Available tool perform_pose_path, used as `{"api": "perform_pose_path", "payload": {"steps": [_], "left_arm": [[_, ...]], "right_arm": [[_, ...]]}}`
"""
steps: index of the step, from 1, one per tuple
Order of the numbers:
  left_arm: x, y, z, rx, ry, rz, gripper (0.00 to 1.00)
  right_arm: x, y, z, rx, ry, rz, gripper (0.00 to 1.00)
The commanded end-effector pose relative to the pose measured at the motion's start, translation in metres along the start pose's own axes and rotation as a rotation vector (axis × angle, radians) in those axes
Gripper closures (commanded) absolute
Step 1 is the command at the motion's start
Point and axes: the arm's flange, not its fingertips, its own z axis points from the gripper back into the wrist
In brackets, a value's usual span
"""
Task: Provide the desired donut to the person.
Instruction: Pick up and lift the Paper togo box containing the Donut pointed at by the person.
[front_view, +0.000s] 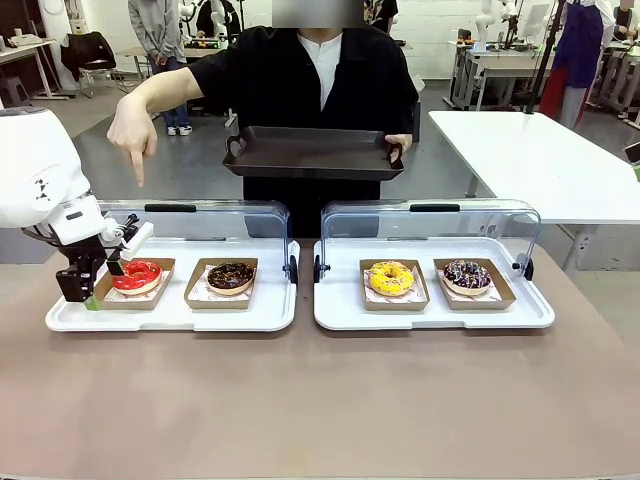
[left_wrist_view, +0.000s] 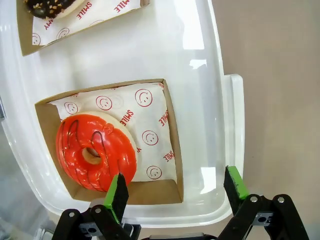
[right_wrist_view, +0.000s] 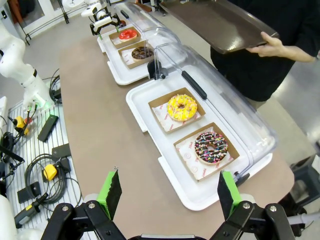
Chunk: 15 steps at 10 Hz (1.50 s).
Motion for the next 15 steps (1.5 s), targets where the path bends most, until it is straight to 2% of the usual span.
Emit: {"api": "perform_pose_path", "payload": {"steps": [1,11,12,13,14,15], "left_arm": [[0.000,-0.003,0.009,-0.019,-0.022,0.035,0.00],[-0.001,-0.005,-0.019,-0.093,-0.014,0.040,0.00],[-0.002,-0.005,-0.019,-0.081,-0.014,0.041,0.38],[-0.003,-0.005,-0.019,-0.074,-0.014,0.031,0.52],[-0.004,-0.005,-0.018,-0.071,-0.014,0.025,0.90],[-0.004,-0.005,-0.018,-0.070,-0.015,0.024,1.00]], "right_arm": [[0.000,-0.003,-0.001,0.010,-0.030,0.015,0.00],[0.000,-0.003,-0.001,0.010,-0.030,0.015,0.00],[0.000,-0.003,-0.001,0.010,-0.030,0.015,0.00],[0.000,-0.003,-0.001,0.010,-0.030,0.015,0.00],[0.000,-0.003,-0.001,0.010,-0.030,0.015,0.00],[0.000,-0.003,-0.001,0.010,-0.030,0.015,0.00]]}}
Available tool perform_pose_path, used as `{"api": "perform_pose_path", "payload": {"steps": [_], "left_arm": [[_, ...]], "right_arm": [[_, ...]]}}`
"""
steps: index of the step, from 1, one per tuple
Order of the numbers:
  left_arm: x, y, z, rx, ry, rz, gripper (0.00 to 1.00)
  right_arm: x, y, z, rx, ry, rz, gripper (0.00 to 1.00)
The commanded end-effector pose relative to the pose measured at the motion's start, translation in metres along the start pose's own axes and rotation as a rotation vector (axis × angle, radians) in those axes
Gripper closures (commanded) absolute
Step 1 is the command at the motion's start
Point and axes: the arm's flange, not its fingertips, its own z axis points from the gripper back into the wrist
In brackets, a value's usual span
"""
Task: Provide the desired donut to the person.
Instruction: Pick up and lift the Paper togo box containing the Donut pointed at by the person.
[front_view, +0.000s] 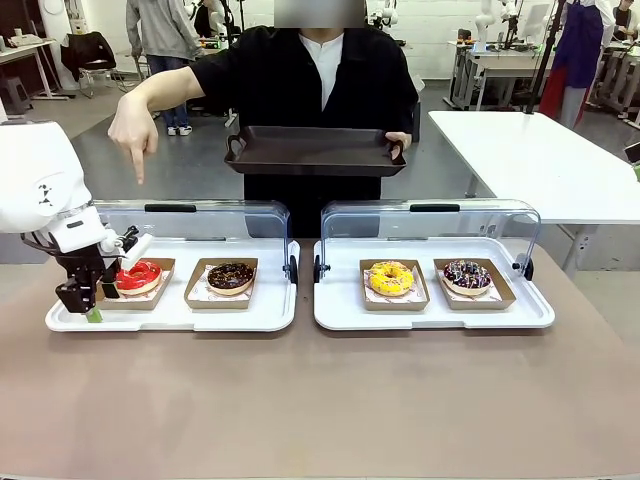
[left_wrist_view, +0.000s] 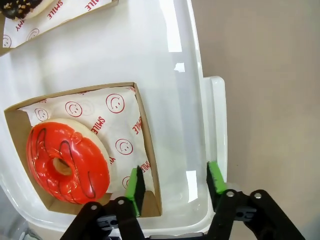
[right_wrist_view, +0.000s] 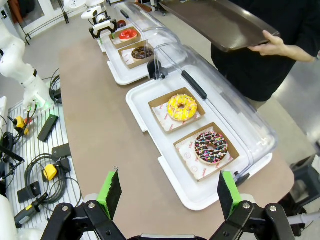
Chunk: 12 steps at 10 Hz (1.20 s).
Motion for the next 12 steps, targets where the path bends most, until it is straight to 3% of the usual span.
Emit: {"api": "perform_pose_path", "payload": {"steps": [1,2,4,12], "left_arm": [[0.000,0.002,0.000,0.014,-0.005,0.001,1.00],[0.000,0.002,0.000,0.012,-0.006,0.002,0.79],[0.000,0.001,-0.002,0.000,-0.009,0.001,1.00],[0.002,-0.005,0.014,0.022,0.018,0.005,1.00]], "right_arm": [[0.000,-0.003,-0.001,0.010,-0.030,0.015,0.00],[0.000,-0.003,-0.001,0.010,-0.030,0.015,0.00],[0.000,-0.003,-0.001,0.010,-0.030,0.015,0.00],[0.000,-0.003,-0.001,0.010,-0.030,0.015,0.00]]}}
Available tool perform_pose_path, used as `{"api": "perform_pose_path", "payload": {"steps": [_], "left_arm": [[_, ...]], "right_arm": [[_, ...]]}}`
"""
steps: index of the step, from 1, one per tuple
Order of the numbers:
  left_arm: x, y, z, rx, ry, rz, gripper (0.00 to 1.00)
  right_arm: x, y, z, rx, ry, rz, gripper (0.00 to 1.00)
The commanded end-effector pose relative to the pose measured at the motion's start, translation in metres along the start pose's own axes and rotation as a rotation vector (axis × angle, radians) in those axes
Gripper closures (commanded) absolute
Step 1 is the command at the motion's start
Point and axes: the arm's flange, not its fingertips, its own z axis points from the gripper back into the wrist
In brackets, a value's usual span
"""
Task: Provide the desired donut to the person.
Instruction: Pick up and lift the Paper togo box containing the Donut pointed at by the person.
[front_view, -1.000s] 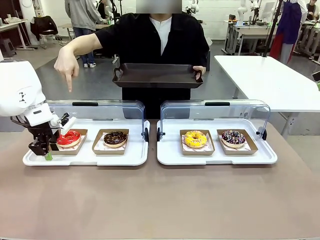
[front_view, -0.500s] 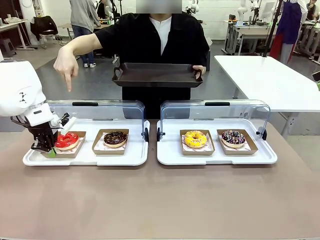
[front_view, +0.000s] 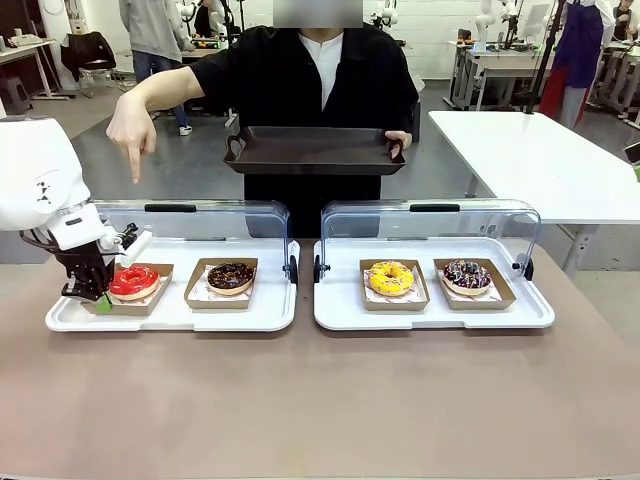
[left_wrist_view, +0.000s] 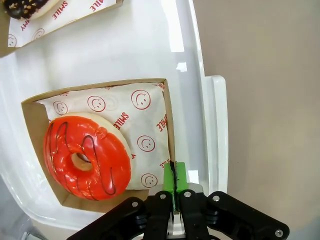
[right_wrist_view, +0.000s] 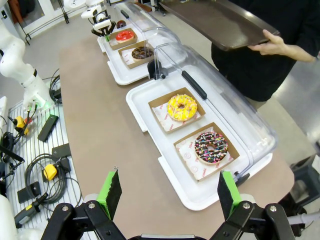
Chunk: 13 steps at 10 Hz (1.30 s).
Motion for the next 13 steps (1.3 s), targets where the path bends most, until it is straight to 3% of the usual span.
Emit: {"api": "perform_pose_path", "payload": {"steps": [1,9,11,13], "left_arm": [[0.007,-0.013,0.027,0.000,0.040,0.014,1.00],[0.040,-0.092,0.229,0.040,0.092,0.074,1.00],[0.049,-0.089,0.275,0.077,0.100,0.088,1.00],[0.056,-0.063,0.299,0.017,0.045,0.078,1.00]], "right_arm": [[0.000,-0.003,-0.001,0.010,-0.030,0.015,0.00],[0.000,-0.003,-0.001,0.010,-0.030,0.015,0.00],[0.000,-0.003,-0.001,0.010,-0.030,0.015,0.00],[0.000,-0.003,-0.001,0.010,-0.030,0.015,0.00]]}}
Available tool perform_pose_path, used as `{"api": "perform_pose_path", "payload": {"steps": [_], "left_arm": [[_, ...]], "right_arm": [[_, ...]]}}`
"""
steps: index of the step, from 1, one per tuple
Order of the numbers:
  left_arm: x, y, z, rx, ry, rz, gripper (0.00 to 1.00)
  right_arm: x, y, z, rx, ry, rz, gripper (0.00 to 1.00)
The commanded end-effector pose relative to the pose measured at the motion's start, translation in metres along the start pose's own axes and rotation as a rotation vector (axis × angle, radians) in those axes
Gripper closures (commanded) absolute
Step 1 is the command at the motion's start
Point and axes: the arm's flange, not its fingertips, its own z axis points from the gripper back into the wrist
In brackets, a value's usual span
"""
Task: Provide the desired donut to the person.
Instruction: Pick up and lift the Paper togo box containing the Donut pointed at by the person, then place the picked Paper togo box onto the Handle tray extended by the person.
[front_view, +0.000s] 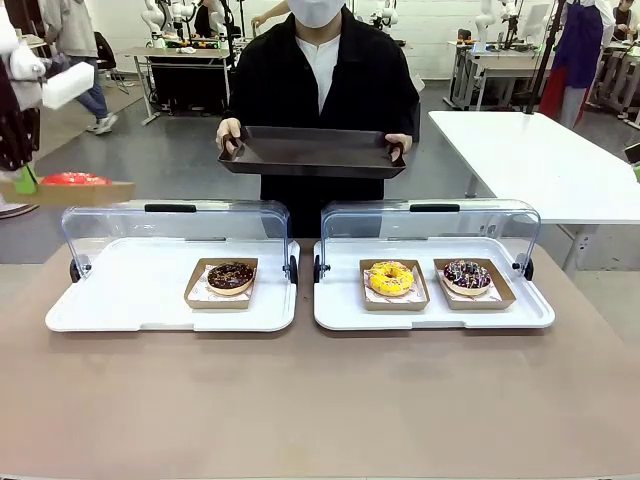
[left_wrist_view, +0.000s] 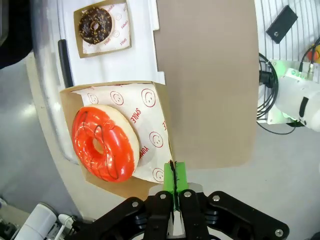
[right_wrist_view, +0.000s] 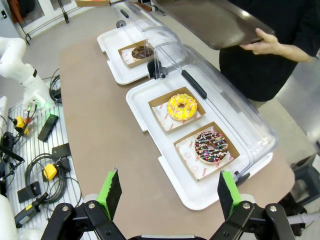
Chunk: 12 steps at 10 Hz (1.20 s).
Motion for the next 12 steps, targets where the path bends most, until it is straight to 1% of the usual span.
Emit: {"api": "perform_pose_path", "payload": {"steps": [1,4,5,6,7,8,12], "left_arm": [[0.009,0.030,0.009,-0.045,-0.027,0.017,1.00],[0.023,0.052,0.022,-0.018,-0.075,0.006,1.00],[0.028,0.058,0.024,-0.012,-0.074,0.012,1.00],[0.031,0.057,0.027,-0.002,-0.052,0.014,1.00],[0.030,0.047,0.029,-0.002,-0.042,0.025,1.00],[0.026,0.057,0.019,-0.010,-0.059,-0.015,1.00],[0.026,0.057,0.019,-0.010,-0.059,-0.015,1.00]], "right_arm": [[0.001,-0.003,-0.001,0.009,-0.032,0.017,0.00],[0.001,-0.003,-0.001,0.009,-0.032,0.017,0.00],[0.001,-0.003,-0.001,0.009,-0.032,0.017,0.00],[0.001,-0.003,-0.001,0.009,-0.032,0.017,0.00],[0.001,-0.003,-0.001,0.009,-0.032,0.017,0.00],[0.001,-0.003,-0.001,0.009,-0.032,0.017,0.00],[0.001,-0.003,-0.001,0.009,-0.032,0.017,0.00]]}}
